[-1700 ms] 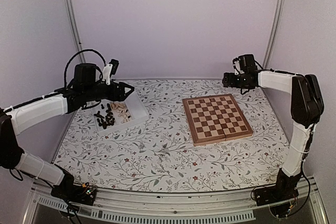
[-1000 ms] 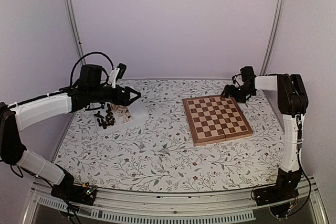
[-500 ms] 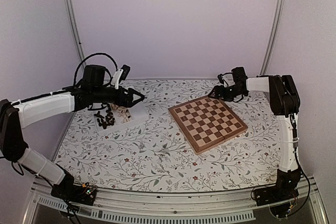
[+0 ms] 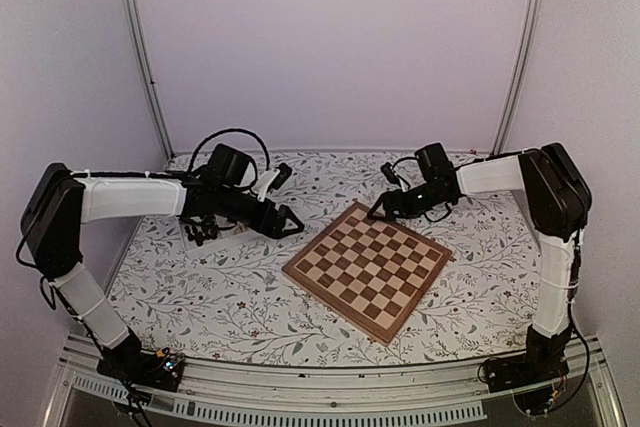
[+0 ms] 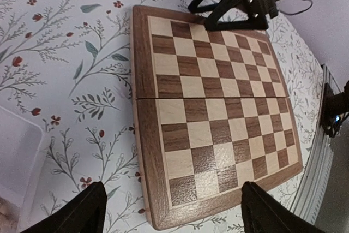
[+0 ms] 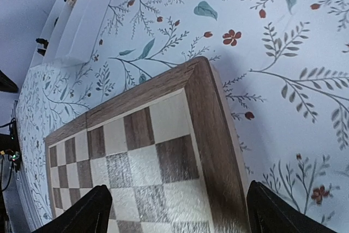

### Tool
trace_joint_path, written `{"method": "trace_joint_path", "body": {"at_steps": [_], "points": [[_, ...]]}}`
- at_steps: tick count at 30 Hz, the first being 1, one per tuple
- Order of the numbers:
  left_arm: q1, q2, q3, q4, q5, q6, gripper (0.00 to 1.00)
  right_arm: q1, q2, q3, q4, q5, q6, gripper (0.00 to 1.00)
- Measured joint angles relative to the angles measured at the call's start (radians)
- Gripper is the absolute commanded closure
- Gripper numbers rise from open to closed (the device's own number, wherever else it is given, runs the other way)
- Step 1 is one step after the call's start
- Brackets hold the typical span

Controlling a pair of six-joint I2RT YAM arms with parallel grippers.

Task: Set up the chess pieces on the board
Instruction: Move the chessboard to the center of the board.

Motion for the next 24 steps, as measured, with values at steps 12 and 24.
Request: {"method": "trace_joint_path", "body": {"at_steps": [12, 24], "points": [[-0.113, 0.131, 0.045, -0.090, -0.093, 0.002, 0.04, 0.031, -0.636, -0.678, 0.285, 0.263, 0.323, 0.13], [-0.113, 0.200, 0.057, -0.144, -0.085, 0.004, 0.01, 0.055, -0.867, -0.894, 0.249, 0.396, 0.523, 0.11]]}}
